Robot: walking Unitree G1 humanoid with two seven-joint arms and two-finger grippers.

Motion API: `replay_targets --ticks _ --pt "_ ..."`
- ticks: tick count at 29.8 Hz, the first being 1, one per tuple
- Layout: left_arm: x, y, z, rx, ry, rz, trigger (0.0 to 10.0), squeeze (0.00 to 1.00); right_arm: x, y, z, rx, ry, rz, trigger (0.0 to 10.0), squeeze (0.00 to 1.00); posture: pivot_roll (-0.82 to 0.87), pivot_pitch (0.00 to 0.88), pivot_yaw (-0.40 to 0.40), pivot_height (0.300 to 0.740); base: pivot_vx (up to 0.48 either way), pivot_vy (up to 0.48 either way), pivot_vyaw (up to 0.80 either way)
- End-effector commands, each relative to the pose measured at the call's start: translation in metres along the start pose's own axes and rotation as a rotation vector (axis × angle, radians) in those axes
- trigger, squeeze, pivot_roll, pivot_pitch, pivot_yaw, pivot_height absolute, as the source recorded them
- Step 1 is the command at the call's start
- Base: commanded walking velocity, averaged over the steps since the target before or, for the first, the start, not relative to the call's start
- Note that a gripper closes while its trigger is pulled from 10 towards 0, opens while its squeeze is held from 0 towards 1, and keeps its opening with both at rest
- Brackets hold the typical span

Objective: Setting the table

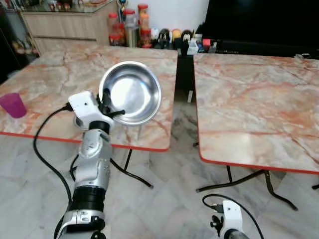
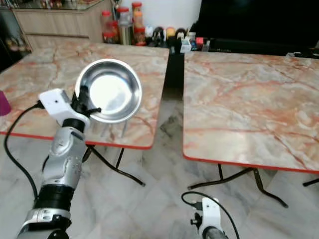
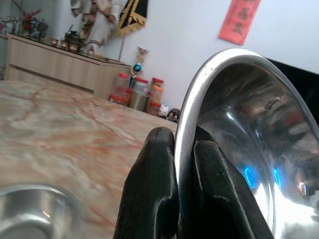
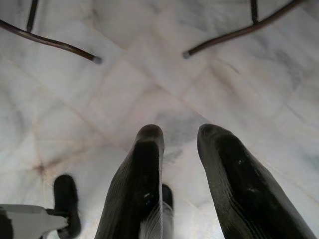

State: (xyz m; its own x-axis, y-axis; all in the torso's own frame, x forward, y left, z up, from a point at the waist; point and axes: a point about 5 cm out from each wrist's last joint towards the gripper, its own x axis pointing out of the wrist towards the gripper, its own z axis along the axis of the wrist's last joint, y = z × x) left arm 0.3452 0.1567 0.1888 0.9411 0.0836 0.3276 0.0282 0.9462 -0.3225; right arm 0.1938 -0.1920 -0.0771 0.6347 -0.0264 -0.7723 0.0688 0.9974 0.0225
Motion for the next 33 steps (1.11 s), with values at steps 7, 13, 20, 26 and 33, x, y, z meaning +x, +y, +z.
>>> replay_targets --ticks 7,13,20,26,33 --pt "0.0004 -0.0061 0.001 -0.003 -0.01 -0.011 10.0 0.0 -0.0007 -0.0072 0.0008 0.008 -0.002 -0.023 10.0 0.0 -0.01 0.0 -0.014 0.74 0.035 -0.37 0.0" --pt "0.0004 -0.006 0.0009 -0.005 -0.01 -0.011 10.0 0.0 -0.0007 -0.0069 0.0007 0.005 -0.002 -0.022 10.0 0.0 -0.01 0.0 -0.014 0.74 0.25 -0.361 0.0" --pt "-0.0021 -0.0046 -0.0013 -0.003 0.001 -0.01 10.0 0.0 -0.0011 -0.0068 -0.0012 0.004 0.0 -0.023 10.0 0.0 -0.01 0.0 -0.01 0.74 0.263 -0.358 0.0" --pt "-0.0025 -0.0048 -0.0018 -0.003 0.003 -0.01 10.0 0.0 -0.0013 -0.0071 -0.0015 0.006 -0.001 -0.024 10.0 0.0 -0.01 0.0 -0.01 0.74 0.279 -0.351 0.0" --pt "-0.0025 -0.0059 -0.0023 -0.005 0.006 -0.021 10.0 0.0 -0.0012 -0.0072 -0.001 0.007 -0.002 -0.026 10.0 0.0 -0.01 0.0 -0.01 0.74 0.28 -0.35 0.0"
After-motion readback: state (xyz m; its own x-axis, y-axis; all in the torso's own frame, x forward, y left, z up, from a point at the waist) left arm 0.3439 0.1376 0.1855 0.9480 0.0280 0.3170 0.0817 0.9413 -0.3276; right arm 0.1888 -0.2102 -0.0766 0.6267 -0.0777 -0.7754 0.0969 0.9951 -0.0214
